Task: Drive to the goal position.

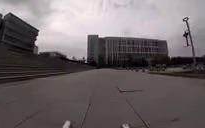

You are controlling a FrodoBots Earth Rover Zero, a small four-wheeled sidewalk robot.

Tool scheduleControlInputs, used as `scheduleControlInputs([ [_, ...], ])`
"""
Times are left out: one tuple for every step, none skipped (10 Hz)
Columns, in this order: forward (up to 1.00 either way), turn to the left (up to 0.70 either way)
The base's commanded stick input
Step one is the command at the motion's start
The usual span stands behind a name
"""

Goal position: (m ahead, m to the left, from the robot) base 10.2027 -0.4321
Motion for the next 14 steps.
scheduleControlInputs([
  [0.7,-0.05],
  [0.7,0.0],
  [0.7,0.0],
  [0.7,0.0],
  [0.7,0.0],
  [0.7,0.0],
  [0.7,0.0],
  [0.7,0.0],
  [0.7,0.0],
  [0.7,0.0],
  [0.7,0.0],
  [0.7,0.0],
  [0.7,0.0],
  [0.7,0.0],
])
